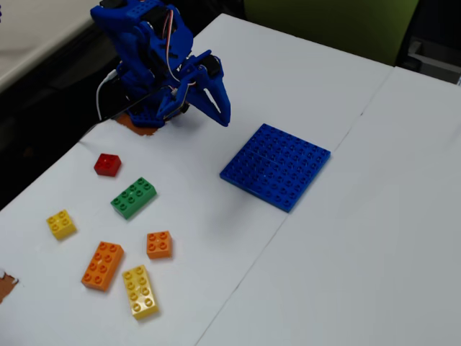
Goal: Pick up the 2x2 orange block and go up the 8x8 blue block.
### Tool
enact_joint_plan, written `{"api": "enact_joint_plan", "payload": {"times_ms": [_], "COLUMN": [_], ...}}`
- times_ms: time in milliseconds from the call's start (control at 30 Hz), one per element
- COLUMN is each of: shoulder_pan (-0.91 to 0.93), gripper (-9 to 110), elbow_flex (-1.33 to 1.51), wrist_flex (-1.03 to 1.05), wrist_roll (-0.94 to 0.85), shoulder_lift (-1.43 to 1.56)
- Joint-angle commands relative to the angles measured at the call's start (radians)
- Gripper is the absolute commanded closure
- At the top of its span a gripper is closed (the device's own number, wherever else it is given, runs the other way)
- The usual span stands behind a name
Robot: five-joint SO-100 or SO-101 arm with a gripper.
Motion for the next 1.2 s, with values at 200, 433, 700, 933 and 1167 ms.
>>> {"api": "enact_joint_plan", "payload": {"times_ms": [200,433,700,933,1167], "shoulder_pan": [0.169,0.293,0.417,0.503,0.561], "gripper": [101,99,99,99,99], "elbow_flex": [-0.518,-0.819,-1.118,-1.402,-1.489], "wrist_flex": [0.201,0.295,0.383,0.485,0.505], "wrist_roll": [-0.337,-0.503,-0.723,-0.908,-1.043], "shoulder_lift": [-0.411,-0.670,-0.946,-1.180,-1.292]}}
